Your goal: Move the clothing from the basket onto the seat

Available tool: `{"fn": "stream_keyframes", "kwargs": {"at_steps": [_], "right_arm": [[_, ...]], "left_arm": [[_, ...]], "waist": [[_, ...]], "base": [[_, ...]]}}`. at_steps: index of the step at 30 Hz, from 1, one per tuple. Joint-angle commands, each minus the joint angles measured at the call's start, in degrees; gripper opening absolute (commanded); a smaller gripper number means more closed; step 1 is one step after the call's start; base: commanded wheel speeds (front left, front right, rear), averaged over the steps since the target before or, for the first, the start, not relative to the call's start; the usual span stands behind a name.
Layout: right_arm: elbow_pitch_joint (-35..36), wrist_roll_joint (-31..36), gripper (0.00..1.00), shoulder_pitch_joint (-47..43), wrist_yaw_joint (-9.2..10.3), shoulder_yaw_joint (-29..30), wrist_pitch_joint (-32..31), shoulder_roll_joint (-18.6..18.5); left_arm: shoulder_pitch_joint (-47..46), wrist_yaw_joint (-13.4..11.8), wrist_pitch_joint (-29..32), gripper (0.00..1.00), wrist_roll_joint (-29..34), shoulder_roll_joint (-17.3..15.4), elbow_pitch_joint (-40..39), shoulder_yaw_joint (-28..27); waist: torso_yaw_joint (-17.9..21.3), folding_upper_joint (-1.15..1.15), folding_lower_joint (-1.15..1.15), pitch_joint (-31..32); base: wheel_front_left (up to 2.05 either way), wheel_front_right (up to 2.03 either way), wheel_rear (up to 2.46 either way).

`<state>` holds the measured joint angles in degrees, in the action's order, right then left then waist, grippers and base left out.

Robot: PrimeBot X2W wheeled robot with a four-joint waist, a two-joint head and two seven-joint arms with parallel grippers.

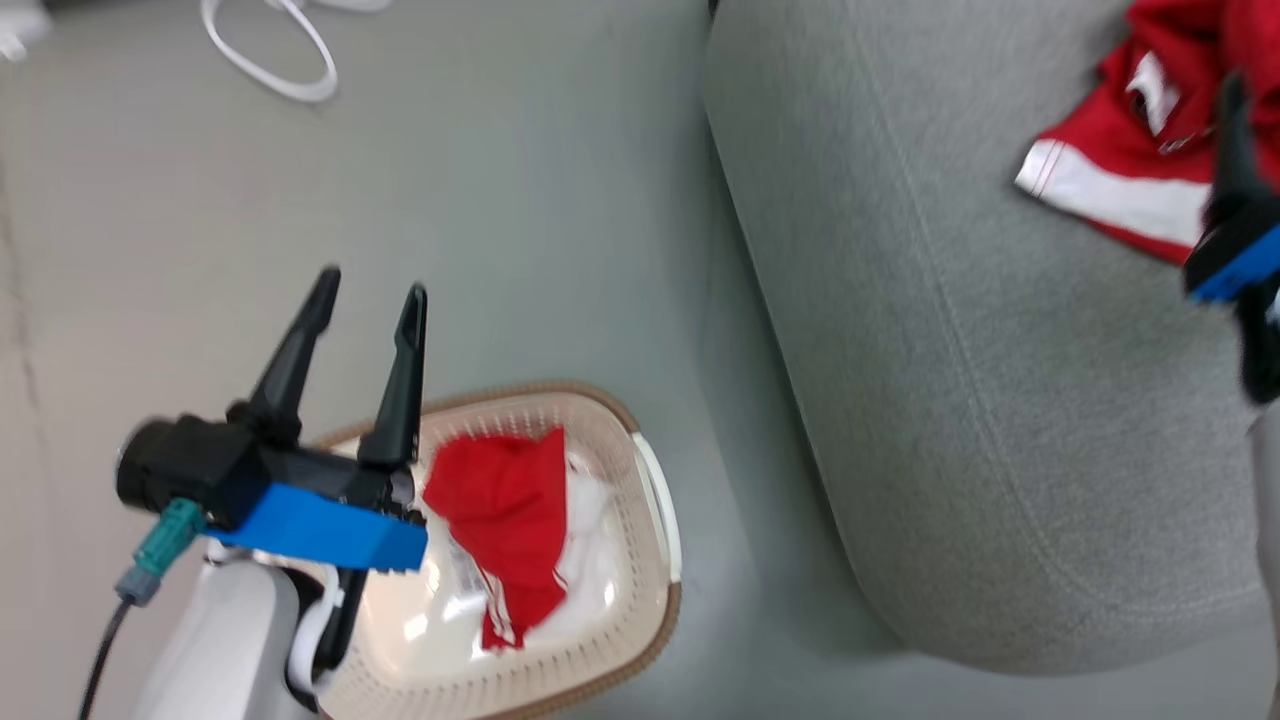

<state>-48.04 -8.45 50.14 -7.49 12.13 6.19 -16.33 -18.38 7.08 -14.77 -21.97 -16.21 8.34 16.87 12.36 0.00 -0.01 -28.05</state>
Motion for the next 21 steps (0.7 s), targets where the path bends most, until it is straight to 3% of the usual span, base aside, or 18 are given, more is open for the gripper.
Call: {"fn": "stream_keyframes", "kwargs": {"at_steps": [1, 8, 15, 21], "right_arm": [[-0.1, 0.4, 1.00, -1.8, -0.01, -0.7, 0.3, 0.4], [6.2, -1.7, 1.00, -15.4, -0.01, -6.2, 2.6, 0.9], [21.6, -0.8, 1.00, -30.3, -0.01, -7.3, 3.0, 4.8], [34.1, 2.8, 1.00, -39.7, -0.01, -8.5, 1.0, 8.5]], "left_arm": [[1.1, -0.1, -0.3, 1.00, -0.3, 0.4, 0.8, -0.5], [7.9, -0.2, -0.5, 1.00, -1.3, 5.2, 3.9, -5.0], [13.6, 0.0, -0.5, 1.00, 0.2, 8.6, 4.5, -10.3], [16.2, 0.2, -0.5, 1.00, 1.4, 9.9, 5.3, -13.1]], "waist": [[2.3, 0.00, 0.01, 4.0], [-0.4, 0.00, 0.01, 15.3], [-5.6, 0.00, 0.01, 21.5], [-11.1, 0.00, 0.01, 23.2]], "base": [[0.00, 0.00, 0.00], [0.00, 0.00, 0.00], [0.00, 0.00, 0.00], [0.00, 0.00, 0.00]]}}
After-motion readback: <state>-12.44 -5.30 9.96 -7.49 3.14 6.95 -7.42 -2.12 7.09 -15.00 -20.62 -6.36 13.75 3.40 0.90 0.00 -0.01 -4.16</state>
